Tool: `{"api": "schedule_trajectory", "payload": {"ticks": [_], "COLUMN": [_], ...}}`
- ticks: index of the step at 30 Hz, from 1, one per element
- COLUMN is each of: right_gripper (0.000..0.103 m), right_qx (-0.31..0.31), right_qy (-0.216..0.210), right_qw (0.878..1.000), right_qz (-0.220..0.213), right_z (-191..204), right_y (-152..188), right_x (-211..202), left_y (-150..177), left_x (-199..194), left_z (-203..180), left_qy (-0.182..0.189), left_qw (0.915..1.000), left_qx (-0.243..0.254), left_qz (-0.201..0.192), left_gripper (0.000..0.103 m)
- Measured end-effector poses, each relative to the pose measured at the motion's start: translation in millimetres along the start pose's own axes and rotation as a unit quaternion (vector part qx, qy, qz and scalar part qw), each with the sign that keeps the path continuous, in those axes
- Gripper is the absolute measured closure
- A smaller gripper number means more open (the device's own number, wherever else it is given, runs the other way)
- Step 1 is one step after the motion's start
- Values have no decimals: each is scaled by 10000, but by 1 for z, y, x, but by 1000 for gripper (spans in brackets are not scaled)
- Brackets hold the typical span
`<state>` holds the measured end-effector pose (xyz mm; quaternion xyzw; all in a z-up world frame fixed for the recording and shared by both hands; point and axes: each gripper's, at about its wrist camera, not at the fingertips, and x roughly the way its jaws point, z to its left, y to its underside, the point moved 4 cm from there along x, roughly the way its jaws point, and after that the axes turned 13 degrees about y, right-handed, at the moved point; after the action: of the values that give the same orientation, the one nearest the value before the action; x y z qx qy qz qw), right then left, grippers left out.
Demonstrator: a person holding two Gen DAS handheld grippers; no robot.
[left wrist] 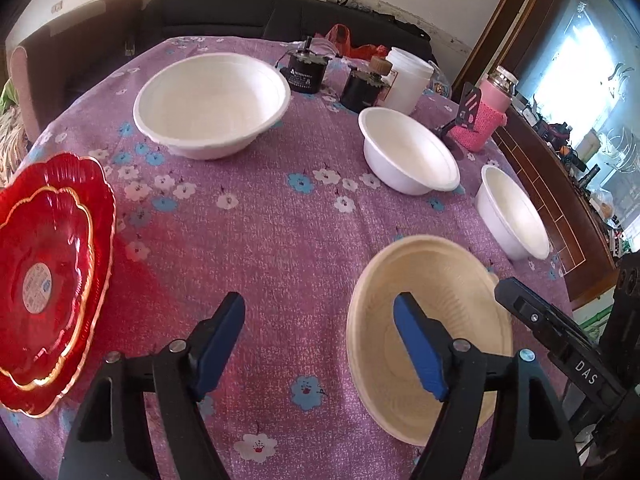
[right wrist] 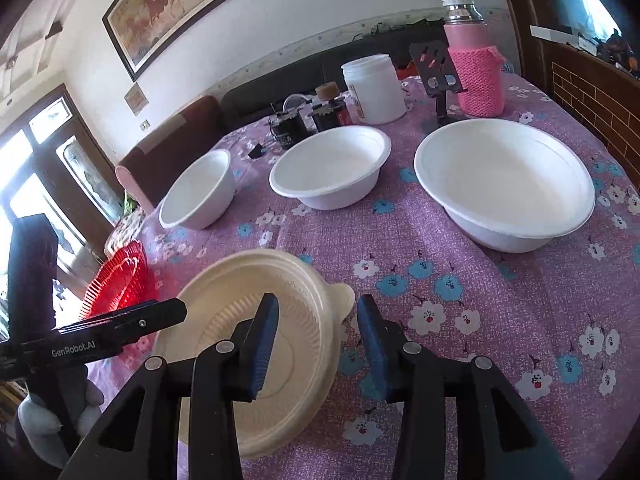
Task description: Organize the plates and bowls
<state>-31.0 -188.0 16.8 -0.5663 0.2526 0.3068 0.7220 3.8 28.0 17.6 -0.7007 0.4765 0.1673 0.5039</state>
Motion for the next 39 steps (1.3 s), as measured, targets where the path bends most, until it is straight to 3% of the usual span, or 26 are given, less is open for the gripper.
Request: {"api": "schedule_trajectory", "payload": {"ticks": [7,9,11,19,25,30,33,37,39], "right_gripper": [52,44,42,42,42,42,42,43,43], "right_qx": [117,102,-33,-184,-561,-481,-516,-604,-616], "right_qy": [28,137,402,941,1260,1338,1397,1480,1530], "right_qw": [9997,9994,9988,9937,9843,9810,9789,9758,9745], "right_qz": [-220,-289,-285,576,1097,1321,1401,1493,1523], "right_z": [1,2,4,0,9,1,0,1,0], "right_y": [-57,-79,-101,-161,-163,-163,-163,-161,-159], "right_x": [-22,-21,-11,74,125,146,152,160,162], "left_y": [-55,-71,-87,-118,-130,-132,-132,-129,-129], "left_x": [-13,-8,1,53,102,130,140,153,157], "left_z": [-12,-15,-14,-12,-5,-3,-5,-2,-2], "left_qy": [-9,-33,-67,146,222,292,310,405,415], "left_qw": [9995,9994,9994,9994,9975,9953,9947,9922,9918], "left_qx": [279,334,333,71,-337,-505,-477,-573,-586], "left_qz": [-135,-102,-33,310,579,775,859,1027,1054], "left_gripper": [27,27,27,27,27,28,38,67,71]}}
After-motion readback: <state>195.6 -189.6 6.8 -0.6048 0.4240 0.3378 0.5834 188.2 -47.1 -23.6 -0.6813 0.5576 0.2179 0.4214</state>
